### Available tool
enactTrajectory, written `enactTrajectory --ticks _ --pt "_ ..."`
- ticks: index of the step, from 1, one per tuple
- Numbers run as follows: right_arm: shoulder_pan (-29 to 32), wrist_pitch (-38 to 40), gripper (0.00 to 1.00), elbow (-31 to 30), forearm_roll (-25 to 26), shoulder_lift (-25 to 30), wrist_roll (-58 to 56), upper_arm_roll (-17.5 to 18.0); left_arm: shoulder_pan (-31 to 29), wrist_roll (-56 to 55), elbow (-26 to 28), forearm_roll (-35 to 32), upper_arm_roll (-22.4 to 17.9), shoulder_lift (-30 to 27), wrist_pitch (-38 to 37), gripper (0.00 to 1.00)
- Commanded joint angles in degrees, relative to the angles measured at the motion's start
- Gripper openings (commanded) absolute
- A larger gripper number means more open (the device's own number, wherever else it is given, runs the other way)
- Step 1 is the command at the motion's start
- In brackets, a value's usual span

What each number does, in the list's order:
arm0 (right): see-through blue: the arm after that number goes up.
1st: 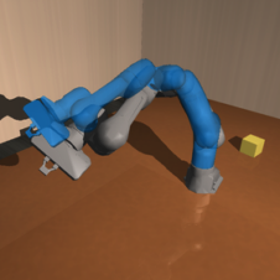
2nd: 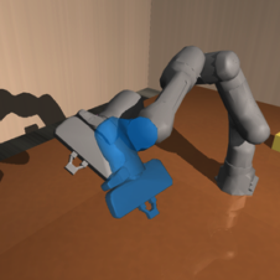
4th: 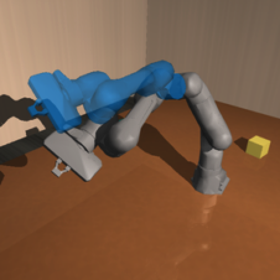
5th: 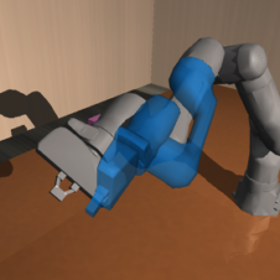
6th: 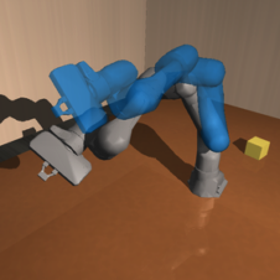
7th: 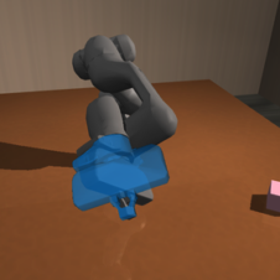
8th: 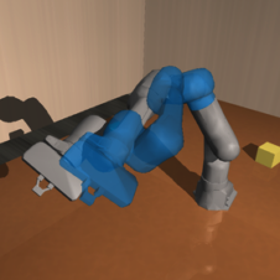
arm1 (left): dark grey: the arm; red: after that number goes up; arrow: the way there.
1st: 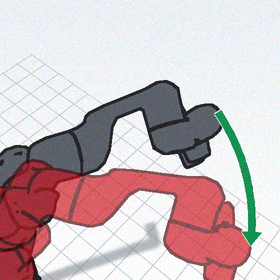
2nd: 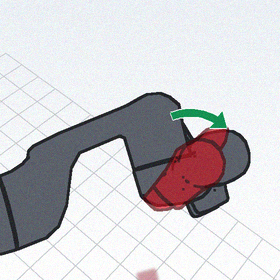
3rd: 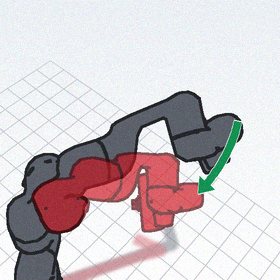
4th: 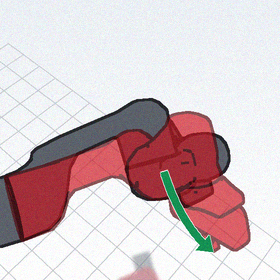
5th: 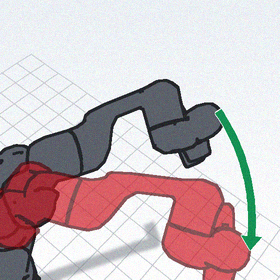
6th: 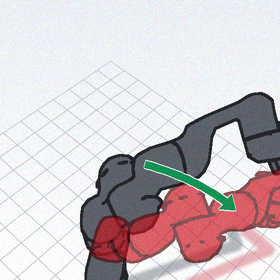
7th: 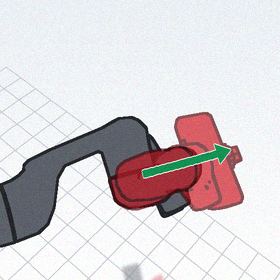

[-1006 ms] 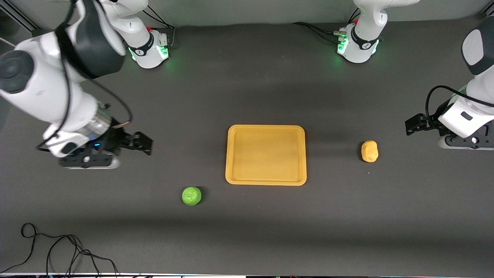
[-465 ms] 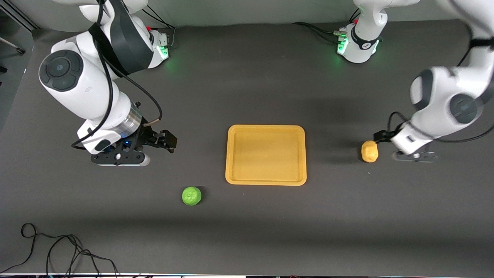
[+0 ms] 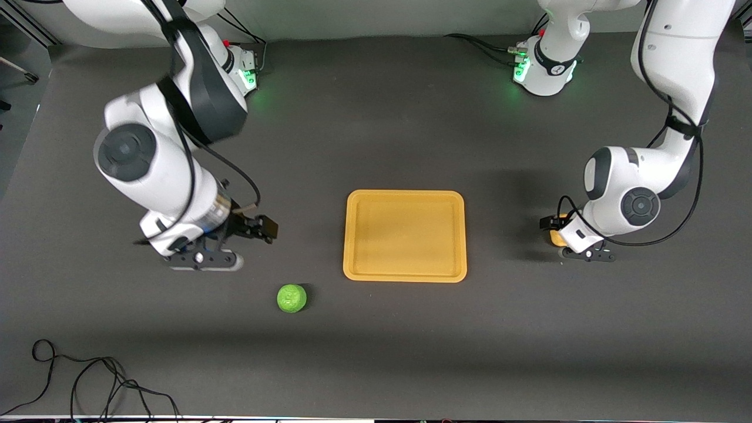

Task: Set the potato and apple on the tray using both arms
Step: 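Reach the left gripper to the potato while the right gripper reaches the apple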

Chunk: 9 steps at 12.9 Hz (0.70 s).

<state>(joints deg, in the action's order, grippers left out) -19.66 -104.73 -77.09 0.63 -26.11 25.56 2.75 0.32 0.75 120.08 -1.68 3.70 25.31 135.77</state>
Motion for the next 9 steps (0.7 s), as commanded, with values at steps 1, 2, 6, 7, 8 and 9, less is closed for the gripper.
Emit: enactTrajectory --ticks 1,2,6,7,8,9 --pt "-0.03 -2.23 1.0 1.51 0.95 -3.06 0.81 0.06 0.29 1.36 -0.82 -0.43 -0.36 1.58 1.68 0.75" --pt "-0.03 -2.5 1.0 1.51 0.95 -3.94 0.81 -0.03 0.29 1.19 -0.9 -0.43 -0.27 0.72 0.82 0.54" --pt "0.06 -7.67 1.0 0.28 0.95 -8.24 0.9 -0.2 2.65 -4.24 -7.64 0.01 -0.18 -4.47 -14.96 0.07" --pt "0.06 -9.16 1.0 -0.07 1.04 -9.73 0.9 -0.38 5.54 -8.88 -11.67 0.27 -0.09 -4.39 -19.62 0.07" --pt "0.32 -10.75 1.0 -0.34 1.04 -11.05 0.9 -0.38 9.22 -15.27 -15.19 0.36 -0.01 -3.78 -21.67 0.07" --pt "0.33 -12.33 1.0 -0.6 1.04 -12.2 0.9 -0.46 12.65 -20.99 -18.1 1.58 0.17 -2.38 -21.43 0.07"
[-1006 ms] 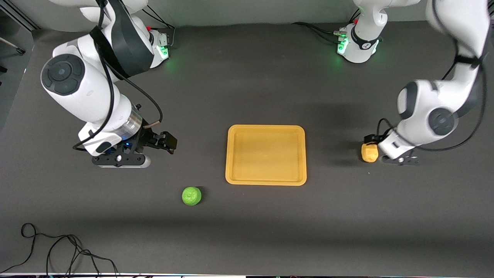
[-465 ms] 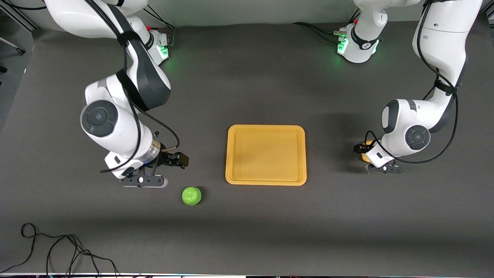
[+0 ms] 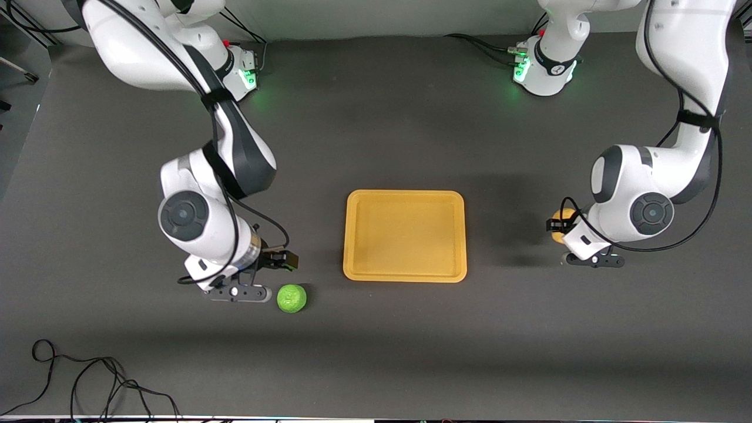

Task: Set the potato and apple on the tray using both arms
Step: 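Carry the potato onto the tray with the left gripper and release it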

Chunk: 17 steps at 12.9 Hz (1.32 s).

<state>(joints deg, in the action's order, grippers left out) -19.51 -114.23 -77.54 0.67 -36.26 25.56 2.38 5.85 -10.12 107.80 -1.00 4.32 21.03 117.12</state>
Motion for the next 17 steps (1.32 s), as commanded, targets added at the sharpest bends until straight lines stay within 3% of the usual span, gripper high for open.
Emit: enactTrajectory --ticks 1,3,7,8,9,10,12,13,14,15,16,17 --pt "0.17 -4.58 1.0 -0.33 1.0 -3.54 0.89 -0.44 10.03 -13.93 -9.16 4.04 -0.46 3.56 -2.69 0.06" --pt "0.08 -9.14 1.0 -0.42 1.0 -6.27 0.98 -2.03 15.48 -17.29 -13.66 8.89 -0.46 8.13 -0.77 0.06" --pt "-0.27 -15.22 1.0 -0.33 1.0 -9.88 3.61 -2.12 22.53 -21.25 -13.23 8.2 -0.72 15.25 6.52 0.07" --pt "-0.36 -15.58 1.0 -0.24 1.0 -10.15 4.05 -2.12 22.45 -21.26 -13.15 8.12 -0.72 16.05 7.93 0.14" --pt "-0.36 -16.02 1.0 -0.16 1.08 -10.85 4.06 -2.12 22.36 -21.26 -13.06 8.12 -0.72 16.32 7.94 0.29" --pt "-0.44 -17.41 1.0 -0.15 1.35 -11.72 4.06 -2.12 22.54 -21.35 -12.8 8.12 -0.72 16.33 7.94 0.34" --pt "-0.53 -19.09 1.0 -0.07 3.45 -13.57 4.58 -2.12 22.62 -21.26 -12.44 8.12 -0.81 16.94 8.03 0.55" --pt "-0.53 -19.1 1.0 0.02 3.98 -13.92 4.85 -2.12 22.54 -21.26 -12.44 8.12 -0.81 17.03 8.03 0.59" --pt "-0.53 -19.1 1.0 0.02 3.99 -13.93 5.28 -2.12 22.36 -20.91 -12.53 8.03 -0.81 17.03 7.95 0.84" --pt "-0.88 -19.1 0.97 0.02 4.07 -14.02 5.81 -2.03 22.27 -20.73 -12.53 8.03 -0.9 16.86 7.94 0.97" --pt "-1.41 -19.1 0.85 -0.07 4.07 -14.02 5.9 -2.03 22.1 -20.91 -12.7 8.03 -0.9 16.42 7.68 0.99" --pt "-1.59 -19.01 0.64 -0.07 4.07 -14.02 5.9 -2.03 22.01 -21.08 -12.88 8.11 -0.9 15.89 7.33 0.99"
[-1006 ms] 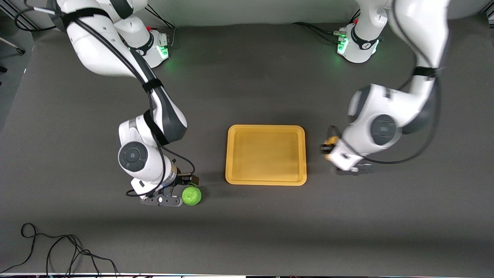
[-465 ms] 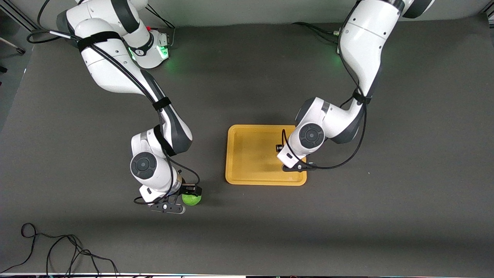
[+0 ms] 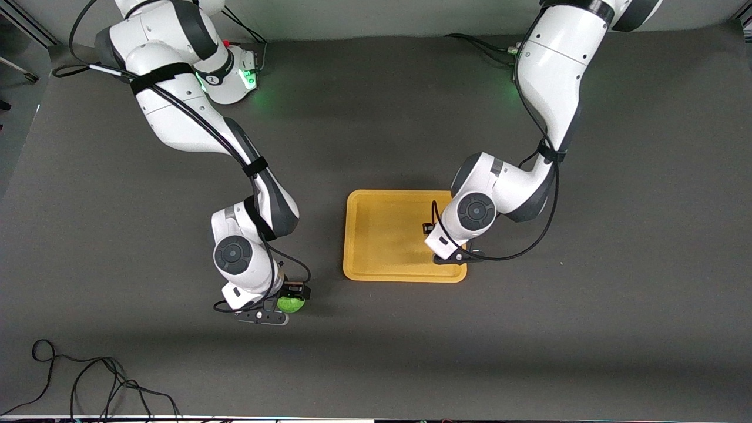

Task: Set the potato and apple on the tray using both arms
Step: 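Carry the potato onto the tray with the left gripper and release it, then lift the apple onto the tray with the right gripper while the left gripper withdraws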

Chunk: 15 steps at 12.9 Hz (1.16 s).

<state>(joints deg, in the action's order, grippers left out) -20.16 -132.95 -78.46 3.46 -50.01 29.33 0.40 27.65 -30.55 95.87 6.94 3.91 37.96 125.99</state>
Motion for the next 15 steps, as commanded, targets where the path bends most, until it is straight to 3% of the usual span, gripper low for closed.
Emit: enactTrajectory --ticks 1,2,5,7,9,13,15 --pt "-0.93 -0.29 0.47 0.86 1.29 -0.09 2.05 -0.05 0.13 -0.82 -0.95 0.18 -0.66 -1.48 -1.88 0.99" --pt "-0.84 0.15 0.36 0.94 1.29 0.43 2.05 -0.14 -0.31 -0.83 -0.95 0.09 -0.74 -2.7 -2.32 0.99" --pt "-0.32 6.8 0.34 1.03 1.38 4.38 1.17 -0.14 -2.15 -0.13 -1.47 0.09 -2.05 -10.68 -10.03 0.99" --pt "-0.31 14.26 0.34 0.95 1.12 10.08 0.91 -0.14 -3.73 1.54 -1.65 -1.3 -3.55 -16.4 -14.96 0.99" --pt "-0.4 22.52 0.34 0.94 0.59 17.11 1.0 -0.05 -4.18 2.07 -2.09 -9.44 -3.47 -19.75 -18.83 0.99" --pt "-1.1 34.05 0.34 0.86 -2.55 27.84 1.43 1.0 -5.57 3.12 -13.83 -11.34 -3.38 -21.43 -30.5 1.0" --pt "-4.77 34.69 0.34 1.99 -5.73 28.39 5.71 1.62 -9.26 10.99 -17.11 -8.54 -3.29 -21.61 -35.44 1.0"
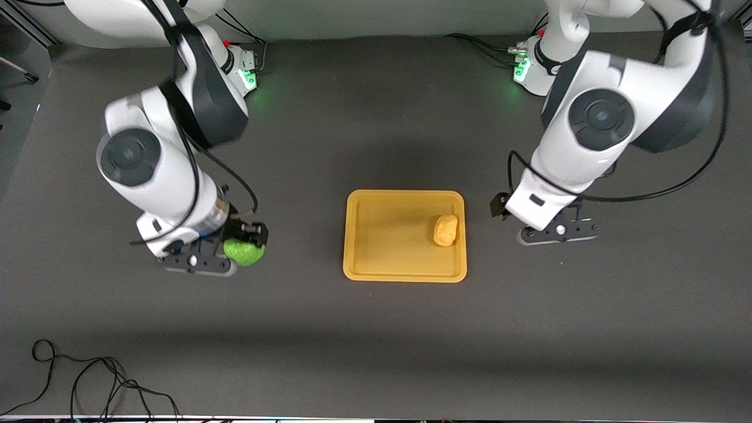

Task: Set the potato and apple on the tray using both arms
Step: 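Lift the apple onto the tray with the right gripper while the left gripper withdraws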

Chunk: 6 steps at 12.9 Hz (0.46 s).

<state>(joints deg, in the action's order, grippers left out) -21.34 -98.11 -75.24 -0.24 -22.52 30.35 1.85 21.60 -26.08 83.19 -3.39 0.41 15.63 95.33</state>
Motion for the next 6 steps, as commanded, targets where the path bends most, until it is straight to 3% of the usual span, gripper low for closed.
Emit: enactTrajectory --ticks 1,4,6 --pt "-7.62 -0.15 0.34 0.6 -1.69 -0.15 9.94 0.09 -5.23 9.26 -4.27 3.2 0.11 -0.07 -5.06 1.0" --pt "-16.42 -0.15 0.34 10.77 -1.25 -9.0 26.47 -0.09 -6.39 10.95 0.37 2.52 0.03 -4.28 -4.28 1.0" --pt "-20.3 -0.5 0.34 18.25 0.68 -16.03 33.08 -0.09 -9.8 19.27 1.1 2.51 0.03 -5.44 -4.63 0.99"
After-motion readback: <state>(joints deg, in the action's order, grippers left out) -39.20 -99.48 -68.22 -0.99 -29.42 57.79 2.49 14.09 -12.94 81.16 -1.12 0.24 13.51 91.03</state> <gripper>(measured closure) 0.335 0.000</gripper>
